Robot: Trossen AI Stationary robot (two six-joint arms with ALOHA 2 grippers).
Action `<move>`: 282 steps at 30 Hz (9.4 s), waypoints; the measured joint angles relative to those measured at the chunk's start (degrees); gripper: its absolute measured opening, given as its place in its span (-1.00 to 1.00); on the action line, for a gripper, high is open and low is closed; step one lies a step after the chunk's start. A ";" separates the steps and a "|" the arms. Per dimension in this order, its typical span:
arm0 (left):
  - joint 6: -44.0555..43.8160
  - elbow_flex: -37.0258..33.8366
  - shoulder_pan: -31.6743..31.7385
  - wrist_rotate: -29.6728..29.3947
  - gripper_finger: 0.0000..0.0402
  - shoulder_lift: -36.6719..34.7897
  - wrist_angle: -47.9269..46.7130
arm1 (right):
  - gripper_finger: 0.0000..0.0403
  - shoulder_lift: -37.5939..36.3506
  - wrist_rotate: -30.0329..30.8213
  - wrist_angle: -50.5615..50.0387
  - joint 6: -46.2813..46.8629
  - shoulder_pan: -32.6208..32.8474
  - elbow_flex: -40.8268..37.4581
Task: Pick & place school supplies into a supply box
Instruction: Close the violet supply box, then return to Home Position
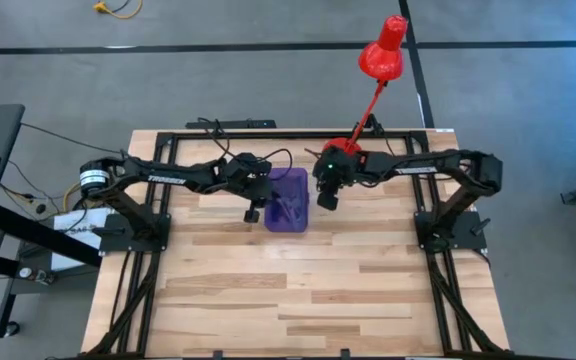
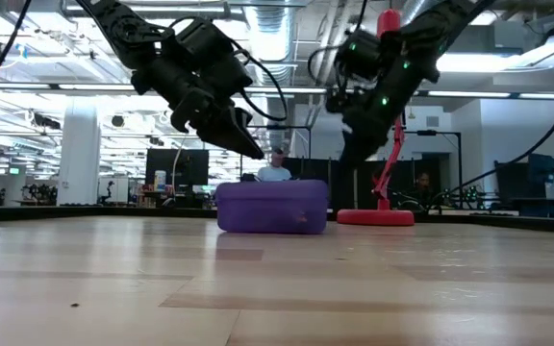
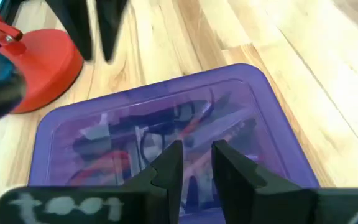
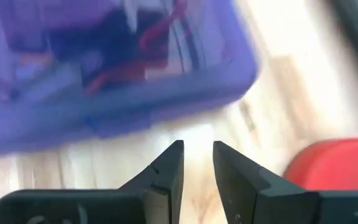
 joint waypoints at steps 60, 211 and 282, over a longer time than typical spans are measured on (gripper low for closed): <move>-17.81 -3.87 1.39 18.05 -0.64 -58.00 -19.72 | -0.60 -44.98 3.12 3.41 1.94 22.03 -5.53; -26.59 -44.60 -19.98 1.35 -0.64 -89.27 -2.25 | -0.59 -93.33 5.39 21.21 7.80 19.84 -55.47; -23.40 -46.42 -20.24 -6.60 -0.64 -87.94 -1.11 | -0.59 -93.22 7.68 20.40 8.68 19.75 -55.58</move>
